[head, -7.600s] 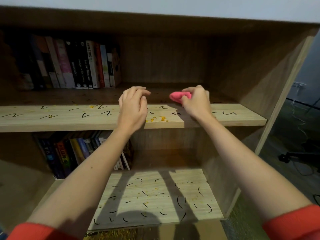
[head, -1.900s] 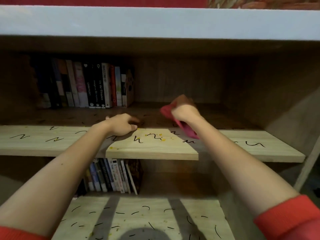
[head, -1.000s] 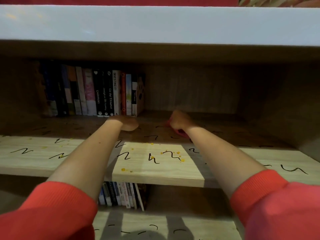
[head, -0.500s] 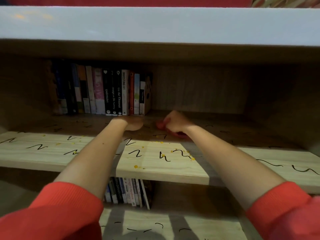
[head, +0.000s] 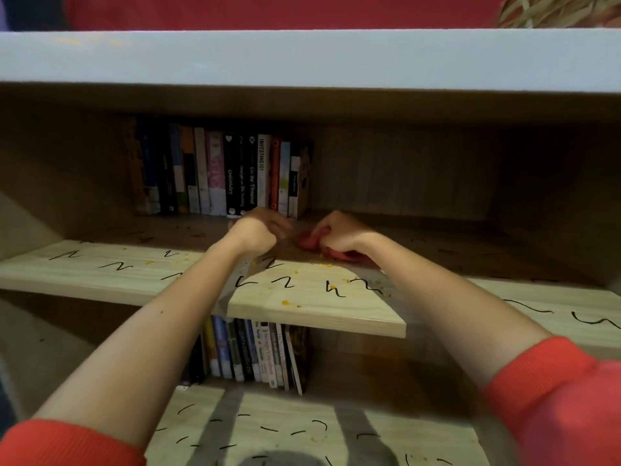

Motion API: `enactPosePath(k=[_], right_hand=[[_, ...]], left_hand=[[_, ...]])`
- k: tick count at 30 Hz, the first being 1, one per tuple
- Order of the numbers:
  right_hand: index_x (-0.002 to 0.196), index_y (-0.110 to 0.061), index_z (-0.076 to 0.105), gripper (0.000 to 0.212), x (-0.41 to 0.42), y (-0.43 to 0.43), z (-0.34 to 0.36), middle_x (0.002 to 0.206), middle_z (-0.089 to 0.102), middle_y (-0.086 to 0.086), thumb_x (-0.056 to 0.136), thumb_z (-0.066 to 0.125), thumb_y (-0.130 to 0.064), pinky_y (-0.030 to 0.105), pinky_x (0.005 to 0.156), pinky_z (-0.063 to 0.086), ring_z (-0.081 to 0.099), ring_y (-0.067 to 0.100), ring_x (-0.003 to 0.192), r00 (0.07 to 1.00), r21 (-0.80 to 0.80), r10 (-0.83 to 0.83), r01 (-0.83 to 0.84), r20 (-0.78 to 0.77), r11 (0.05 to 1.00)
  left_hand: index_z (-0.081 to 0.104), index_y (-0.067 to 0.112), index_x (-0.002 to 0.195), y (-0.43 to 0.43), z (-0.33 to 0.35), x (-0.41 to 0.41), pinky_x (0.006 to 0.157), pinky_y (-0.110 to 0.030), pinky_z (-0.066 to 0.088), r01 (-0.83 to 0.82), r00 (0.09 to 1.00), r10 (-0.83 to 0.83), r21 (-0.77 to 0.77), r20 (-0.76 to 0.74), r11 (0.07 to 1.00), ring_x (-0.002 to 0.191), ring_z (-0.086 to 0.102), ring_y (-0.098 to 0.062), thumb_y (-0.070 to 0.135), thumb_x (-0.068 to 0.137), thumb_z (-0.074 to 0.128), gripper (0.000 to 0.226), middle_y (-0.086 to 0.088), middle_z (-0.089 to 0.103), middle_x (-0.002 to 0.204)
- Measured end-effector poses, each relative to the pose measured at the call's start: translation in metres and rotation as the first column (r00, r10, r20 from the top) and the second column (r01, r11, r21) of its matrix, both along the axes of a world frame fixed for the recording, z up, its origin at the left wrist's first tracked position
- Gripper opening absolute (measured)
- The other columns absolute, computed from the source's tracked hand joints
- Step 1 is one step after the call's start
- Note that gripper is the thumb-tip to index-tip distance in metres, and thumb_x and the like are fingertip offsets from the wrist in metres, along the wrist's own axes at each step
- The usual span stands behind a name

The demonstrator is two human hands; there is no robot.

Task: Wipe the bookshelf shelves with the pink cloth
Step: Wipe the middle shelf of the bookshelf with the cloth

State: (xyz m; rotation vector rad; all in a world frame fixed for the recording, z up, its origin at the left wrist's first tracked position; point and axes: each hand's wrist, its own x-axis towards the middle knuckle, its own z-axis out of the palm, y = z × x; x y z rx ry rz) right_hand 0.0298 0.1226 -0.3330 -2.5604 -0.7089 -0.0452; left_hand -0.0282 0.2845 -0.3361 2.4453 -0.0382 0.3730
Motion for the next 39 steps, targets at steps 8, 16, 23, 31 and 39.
enactPosePath(k=[8,16,23,31,39], right_hand=[[0.108,-0.01,0.07,0.03,-0.001,-0.008,0.0,0.111,0.066,0.011,0.091,0.047,0.001,0.027,0.064,0.048,0.06,0.022,0.088,0.996,0.093,-0.088,0.085,0.027,0.992],[0.119,-0.011,0.063,0.034,-0.027,-0.025,0.023,0.122,0.059,0.006,0.09,0.051,0.001,0.021,0.079,0.039,0.049,0.012,0.097,0.999,0.079,0.046,-0.046,0.002,0.996],[0.117,-0.014,0.062,0.027,-0.04,-0.015,-0.008,0.108,0.063,0.005,0.094,0.048,-0.009,0.03,0.074,0.052,0.06,0.017,0.089,0.998,-0.033,-0.048,0.05,0.036,0.998],[0.117,-0.02,0.061,0.03,-0.067,-0.053,0.015,0.094,0.064,-0.002,0.093,0.047,-0.011,0.022,0.064,0.049,0.059,0.012,0.075,0.975,0.105,-0.162,0.147,0.153,0.984],[0.105,-0.012,0.066,0.022,-0.116,-0.011,-0.02,0.105,0.064,0.006,0.089,0.055,-0.022,0.039,0.083,0.054,0.062,0.022,0.094,0.942,0.033,-0.225,0.224,0.25,0.974]], left_hand=[[0.063,0.01,0.116,0.007,-0.002,-0.014,0.061,-0.017,0.042,-0.016,0.998,-0.005,-0.307,-0.069,0.952,0.086,0.057,-0.013,-0.02,0.081,0.045,0.05,0.013,0.071,0.074],[0.068,0.025,0.074,0.007,-0.009,-0.026,0.09,-0.037,0.049,-0.057,0.998,0.06,-0.123,0.023,0.991,0.092,0.064,-0.017,0.023,0.075,0.077,0.009,0.004,0.07,0.085],[0.058,0.027,0.093,0.0,-0.02,-0.046,0.103,-0.037,0.031,-0.209,0.94,0.217,-0.055,0.264,0.976,0.095,0.06,-0.017,0.028,0.096,0.05,0.008,0.011,0.062,0.075],[0.06,0.028,0.106,-0.001,-0.043,-0.067,0.099,-0.027,0.012,-0.173,0.909,0.132,0.07,0.395,0.982,0.106,0.044,-0.007,0.017,0.097,0.045,0.021,0.014,0.053,0.097],[0.064,0.025,0.097,0.002,-0.05,-0.067,0.097,-0.023,0.012,-0.146,0.819,0.136,-0.027,0.558,0.989,0.1,0.037,0.0,0.011,0.095,0.046,0.023,0.018,0.051,0.09]])
